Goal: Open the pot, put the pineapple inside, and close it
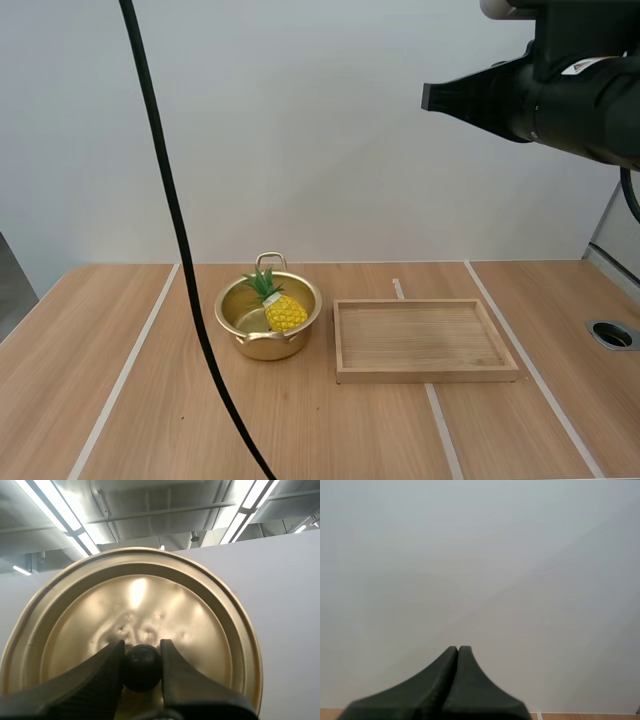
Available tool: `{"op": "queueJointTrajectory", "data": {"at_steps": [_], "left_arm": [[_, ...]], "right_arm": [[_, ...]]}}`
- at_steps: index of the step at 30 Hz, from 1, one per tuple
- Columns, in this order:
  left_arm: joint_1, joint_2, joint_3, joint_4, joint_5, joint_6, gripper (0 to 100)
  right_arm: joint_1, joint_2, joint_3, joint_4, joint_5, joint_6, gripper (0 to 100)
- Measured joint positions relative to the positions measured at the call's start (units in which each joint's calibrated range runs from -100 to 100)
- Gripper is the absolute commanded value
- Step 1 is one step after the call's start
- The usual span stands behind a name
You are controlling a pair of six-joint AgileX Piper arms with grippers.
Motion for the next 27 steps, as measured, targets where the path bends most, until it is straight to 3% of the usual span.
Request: {"op": "queueJointTrajectory", "data": {"at_steps": [6, 9, 12, 15, 27], "left_arm": [[0.00, 0.0, 0.0, 0.0, 1.4, -0.2, 0], [0.00, 0.3, -0.1, 0.0, 14.1, -0.5, 0], [0.00, 5.6, -0.1, 1.1, 35.0, -0.5, 0], [0.00, 10.4, -0.1, 3.5, 45.2, -0.5, 0], [0.00, 22.7, 1.0, 6.9, 59.4, -0.5, 0]], "right_arm": [[0.0, -5.1, 3.6, -0.3, 1.4, 1.8, 0], [0.0, -8.3, 4.1, -0.3, 3.5, 1.8, 0], [0.0, -9.9, 4.1, -0.3, 4.2, 1.8, 0], [0.0, -11.0, 4.1, -0.3, 5.5, 1.8, 0], [0.0, -12.4, 4.1, -0.4, 9.1, 1.8, 0]]}}
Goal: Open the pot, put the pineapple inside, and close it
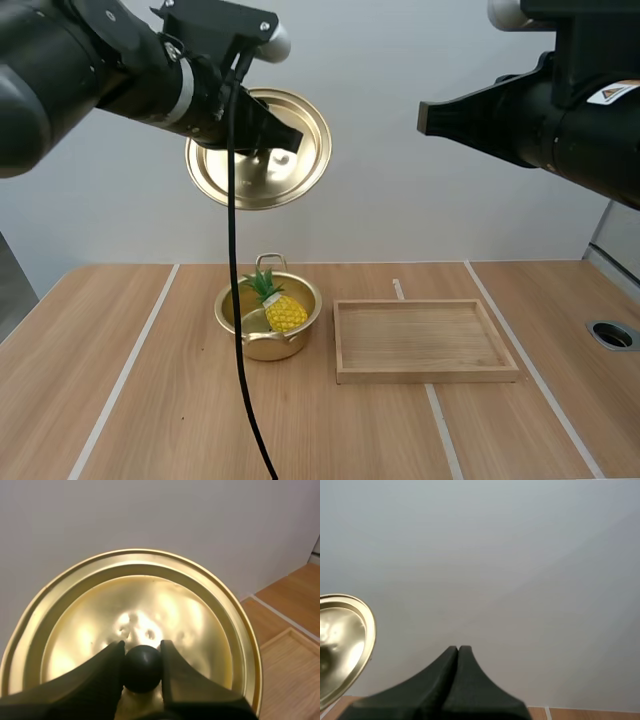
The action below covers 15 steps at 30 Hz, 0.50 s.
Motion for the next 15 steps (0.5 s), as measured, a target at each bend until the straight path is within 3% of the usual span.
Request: {"op": "queueJointTrajectory", "data": {"at_steps": [15], "left_arm": [[0.00, 8.5, 14.9, -0.2, -9.2, 5.0, 0]], "right_arm": [[0.0, 0.0, 0.0, 0.0, 0.2, 0.0, 0]]}}
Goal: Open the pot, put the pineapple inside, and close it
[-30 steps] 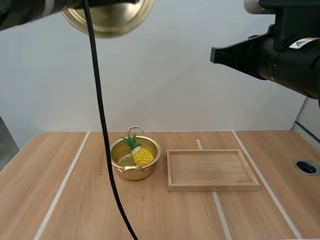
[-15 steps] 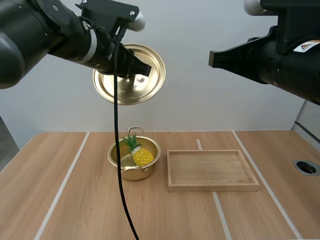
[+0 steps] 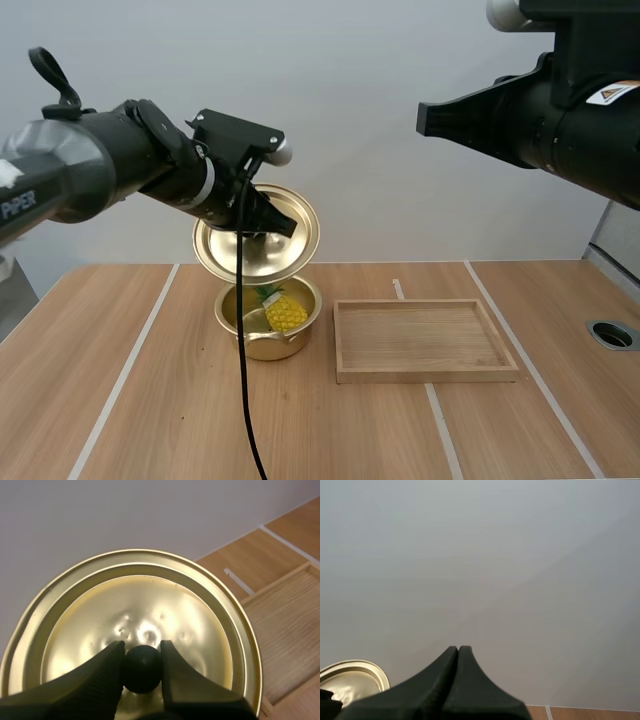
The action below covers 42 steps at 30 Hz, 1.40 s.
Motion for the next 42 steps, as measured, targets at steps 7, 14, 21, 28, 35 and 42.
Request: {"op": "queueJointTrajectory", "data": {"at_steps": [7, 14, 21, 28, 35, 42], "left_arm": [[0.00, 5.8, 1.8, -1.3, -0.4, 2.1, 0], [0.00, 10.2, 1.9, -3.0, -2.1, 4.4, 0], [0.00, 12.9, 1.9, -4.3, -4.4, 7.1, 0], [0.00, 16.2, 1.9, -4.9, -6.2, 8.7, 0], [0.00, 20.3, 1.9, -5.1, -7.9, 9.7, 0], [0.00, 23.1, 1.9, -5.4, -9.4, 10.2, 0]], "right_arm": [[0.0, 0.0, 0.0, 0.0, 2.6, 0.1, 0], [0.0, 0.0, 0.0, 0.0, 4.7, 0.1, 0], [0.0, 0.0, 0.0, 0.0, 5.1, 0.1, 0], [0.0, 0.0, 0.0, 0.0, 5.1, 0.1, 0], [0.0, 0.0, 0.0, 0.0, 5.2, 0.1, 0], [0.0, 0.0, 0.0, 0.0, 5.2, 0.1, 0]]}}
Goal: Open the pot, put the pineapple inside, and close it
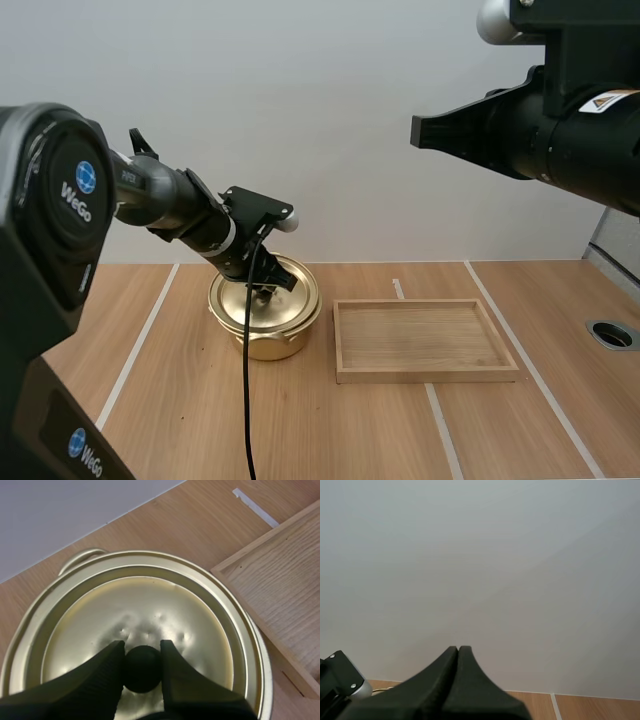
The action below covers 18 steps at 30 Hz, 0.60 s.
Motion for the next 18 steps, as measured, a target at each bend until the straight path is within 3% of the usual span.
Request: {"op": "queueJointTrajectory", "data": {"at_steps": [18], "left_arm": [[0.29, 3.5, -0.6, -7.5, 1.2, 4.9, 0]], "right_arm": [[0.0, 0.0, 0.0, 0.0, 0.0, 0.0, 0]]}}
